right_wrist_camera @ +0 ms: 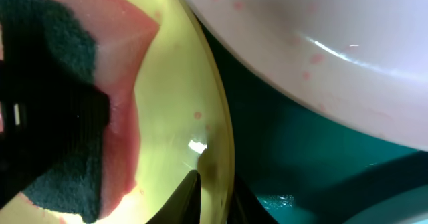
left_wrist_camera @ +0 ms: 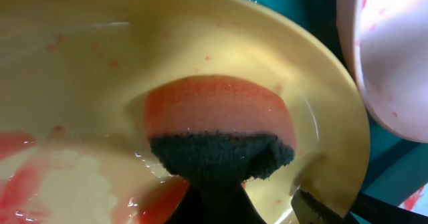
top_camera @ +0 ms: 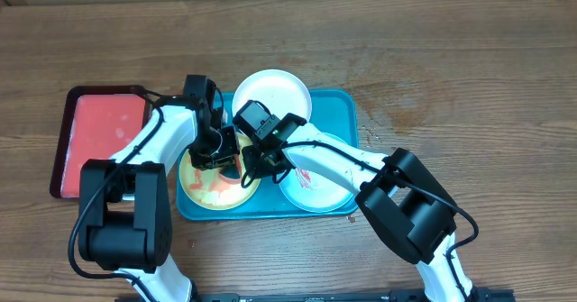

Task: Clean dirty plates on tray and stack at the side
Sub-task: 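Scrub the yellow plate with the sponge while the right gripper holds it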

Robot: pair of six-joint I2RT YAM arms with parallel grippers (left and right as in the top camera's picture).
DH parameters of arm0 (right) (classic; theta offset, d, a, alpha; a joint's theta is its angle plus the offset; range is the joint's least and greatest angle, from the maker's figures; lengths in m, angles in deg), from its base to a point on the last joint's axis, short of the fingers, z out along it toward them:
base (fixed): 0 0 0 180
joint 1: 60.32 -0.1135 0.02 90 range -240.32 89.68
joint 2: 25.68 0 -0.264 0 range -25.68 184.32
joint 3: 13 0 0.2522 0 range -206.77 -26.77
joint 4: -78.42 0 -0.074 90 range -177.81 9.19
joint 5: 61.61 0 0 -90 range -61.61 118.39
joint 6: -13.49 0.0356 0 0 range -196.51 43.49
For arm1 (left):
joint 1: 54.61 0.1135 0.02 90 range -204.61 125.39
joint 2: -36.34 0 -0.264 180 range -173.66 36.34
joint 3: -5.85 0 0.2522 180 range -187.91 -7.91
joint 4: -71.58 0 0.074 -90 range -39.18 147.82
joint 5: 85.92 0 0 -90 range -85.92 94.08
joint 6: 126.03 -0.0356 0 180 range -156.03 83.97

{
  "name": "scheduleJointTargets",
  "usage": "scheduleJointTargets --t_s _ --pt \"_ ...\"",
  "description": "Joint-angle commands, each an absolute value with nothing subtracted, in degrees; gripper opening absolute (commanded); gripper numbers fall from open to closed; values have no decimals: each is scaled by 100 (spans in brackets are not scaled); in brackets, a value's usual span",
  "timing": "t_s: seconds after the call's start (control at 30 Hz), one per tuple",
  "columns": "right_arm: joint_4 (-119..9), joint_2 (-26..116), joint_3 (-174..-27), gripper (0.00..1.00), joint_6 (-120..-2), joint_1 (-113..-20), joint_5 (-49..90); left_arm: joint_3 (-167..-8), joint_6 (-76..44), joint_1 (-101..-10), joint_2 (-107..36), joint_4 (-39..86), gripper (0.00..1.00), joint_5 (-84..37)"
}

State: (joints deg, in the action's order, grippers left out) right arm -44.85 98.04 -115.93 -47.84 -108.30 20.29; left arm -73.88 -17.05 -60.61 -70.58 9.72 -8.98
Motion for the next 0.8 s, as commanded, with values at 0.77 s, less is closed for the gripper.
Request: scheduleJointTargets --t_s 0.77 --pt "-4420 9890 -11674 14 -4988 -10820 2259 -7777 -1715 -5788 -7112 -294 4 -1156"
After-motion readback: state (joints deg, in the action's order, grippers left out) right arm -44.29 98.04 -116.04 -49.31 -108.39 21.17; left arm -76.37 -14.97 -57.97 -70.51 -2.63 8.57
